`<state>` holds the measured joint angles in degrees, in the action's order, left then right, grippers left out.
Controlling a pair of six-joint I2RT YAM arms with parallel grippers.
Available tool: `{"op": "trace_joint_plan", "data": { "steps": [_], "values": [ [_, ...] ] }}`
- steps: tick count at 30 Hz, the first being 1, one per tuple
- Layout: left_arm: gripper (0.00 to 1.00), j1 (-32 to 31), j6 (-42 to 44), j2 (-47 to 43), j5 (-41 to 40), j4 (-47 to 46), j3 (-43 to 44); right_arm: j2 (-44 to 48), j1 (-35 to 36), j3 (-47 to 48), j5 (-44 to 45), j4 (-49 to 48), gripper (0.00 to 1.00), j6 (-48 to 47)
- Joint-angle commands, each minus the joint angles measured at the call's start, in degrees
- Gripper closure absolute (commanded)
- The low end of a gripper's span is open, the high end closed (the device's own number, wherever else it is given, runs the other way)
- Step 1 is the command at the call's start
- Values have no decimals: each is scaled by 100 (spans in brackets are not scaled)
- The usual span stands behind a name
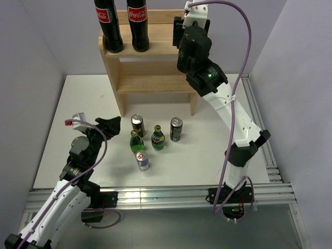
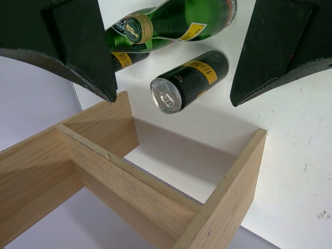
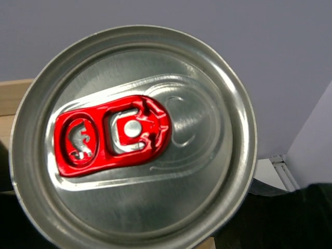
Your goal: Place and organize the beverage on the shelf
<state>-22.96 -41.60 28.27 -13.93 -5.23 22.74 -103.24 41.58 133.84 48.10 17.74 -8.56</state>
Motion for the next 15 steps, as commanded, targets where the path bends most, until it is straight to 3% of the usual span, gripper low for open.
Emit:
{"op": "trace_joint_plan", "data": {
  "steps": [1, 15],
  "values": [
    [2, -24, 38, -59, -22, -224, 29, 59, -264, 257, -213, -96, 100, 178],
    [2, -24, 56, -41, 5, -250, -15, 155, -669, -763, -371, 336, 100, 1163]
  ]
}}
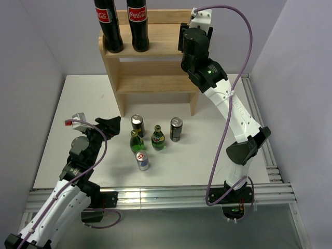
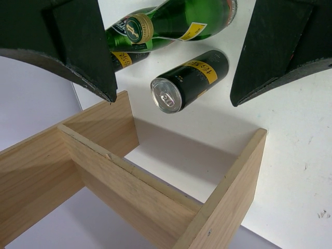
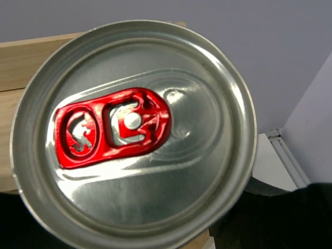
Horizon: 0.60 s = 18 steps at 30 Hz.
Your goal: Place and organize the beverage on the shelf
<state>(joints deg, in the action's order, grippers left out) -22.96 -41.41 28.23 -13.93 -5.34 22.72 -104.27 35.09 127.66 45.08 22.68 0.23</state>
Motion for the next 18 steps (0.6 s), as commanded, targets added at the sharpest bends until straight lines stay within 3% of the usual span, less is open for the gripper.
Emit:
{"op": "trace_joint_plan", "data": {
  "steps": [1, 7, 10, 11, 13, 14, 16, 18],
  "values": [
    [2, -24, 36, -37, 13, -239, -13, 258, -11, -171, -70, -158, 100, 293],
    [2, -24, 36, -19, -4, -213, -5, 188, -20, -145, 106, -114, 100, 294],
    [2, -24, 54, -19, -4, -213, -13, 179, -20, -127, 177, -123, 70, 302],
    [2, -24, 45, -10, -4, -195, -5, 179, -20, -136, 203, -132, 50, 311],
    [2, -24, 45, 7, -4, -204, -13, 179, -20, -136, 229, -141, 38, 320],
    [2, -24, 45, 7, -4, -213, -13, 179, -20, -127, 255, -141, 24, 320],
    [2, -24, 36, -2, -13, -204, -22, 170, -20, -135, 291, -132, 9, 320],
    [2, -24, 45, 7, -13, -213, -22, 170, -20, -144, 308, -141, 5, 311]
  ]
}}
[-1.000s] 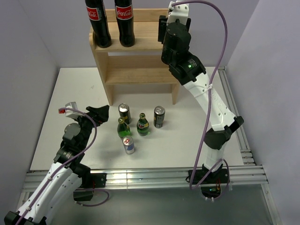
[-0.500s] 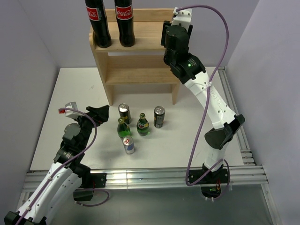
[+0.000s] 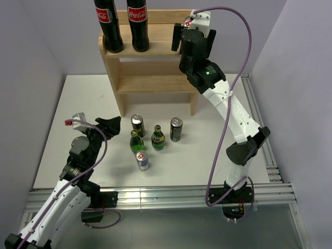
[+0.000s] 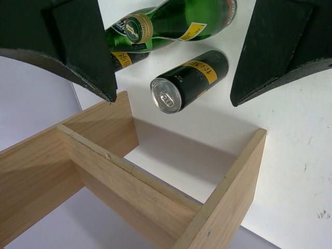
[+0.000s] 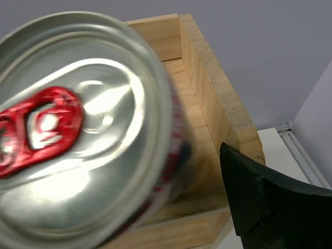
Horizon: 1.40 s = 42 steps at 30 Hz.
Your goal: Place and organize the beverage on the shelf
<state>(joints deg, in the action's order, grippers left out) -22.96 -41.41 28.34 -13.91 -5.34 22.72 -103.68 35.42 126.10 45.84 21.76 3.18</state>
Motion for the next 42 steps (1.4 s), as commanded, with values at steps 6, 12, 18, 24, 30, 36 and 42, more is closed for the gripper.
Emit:
{"op": "trace_joint_plan", "data": {
  "steps": [6, 12, 18, 24, 30, 36, 42],
  "values": [
    [2, -24, 45, -4, -33, -204, -40, 129, -53, -77, 284, -136, 4, 16],
    [2, -24, 54, 5, -41, -221, -66, 129, -44, -130, 337, -207, 4, 7],
    [2, -24, 63, 5, -41, -230, -83, 102, -44, -121, 434, -304, 4, 16],
    [2, -24, 63, 23, -33, -230, -84, 41, -79, -25, 592, -365, 4, 16],
    [2, -24, 63, 31, -50, -248, -101, -56, -176, 160, 636, -391, 4, -10],
    [2, -24, 54, 84, -41, -274, -119, -152, -281, 283, 680, -418, 4, -19],
    [2, -24, 54, 110, -42, -309, -145, -205, -395, 318, 706, -471, 4, 16]
  ]
}}
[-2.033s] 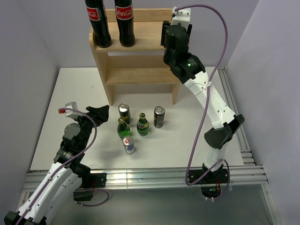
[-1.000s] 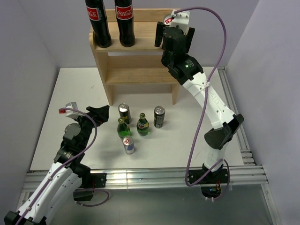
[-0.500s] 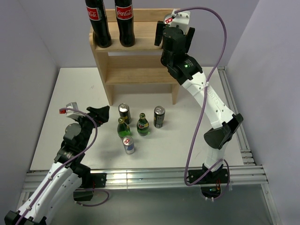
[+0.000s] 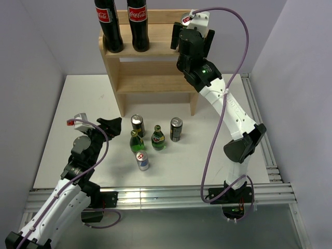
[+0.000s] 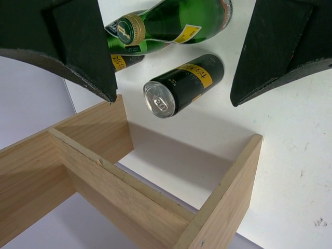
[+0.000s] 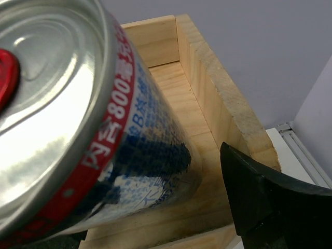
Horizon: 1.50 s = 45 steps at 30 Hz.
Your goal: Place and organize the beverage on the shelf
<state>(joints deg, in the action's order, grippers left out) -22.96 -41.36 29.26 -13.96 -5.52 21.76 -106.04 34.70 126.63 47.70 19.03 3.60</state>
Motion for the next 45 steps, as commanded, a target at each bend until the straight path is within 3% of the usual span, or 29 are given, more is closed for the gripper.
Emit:
{"op": "trace_joint_plan", "data": {
  "steps": [1, 45],
  "values": [
    [2, -24, 50, 27, -46, -292, -49, 22, -332, 275, 521, -206, 3, -26],
    [2, -24, 14, 186, -46, -371, -110, 364, -657, 310, 591, -427, 2, 62]
  ]
}}
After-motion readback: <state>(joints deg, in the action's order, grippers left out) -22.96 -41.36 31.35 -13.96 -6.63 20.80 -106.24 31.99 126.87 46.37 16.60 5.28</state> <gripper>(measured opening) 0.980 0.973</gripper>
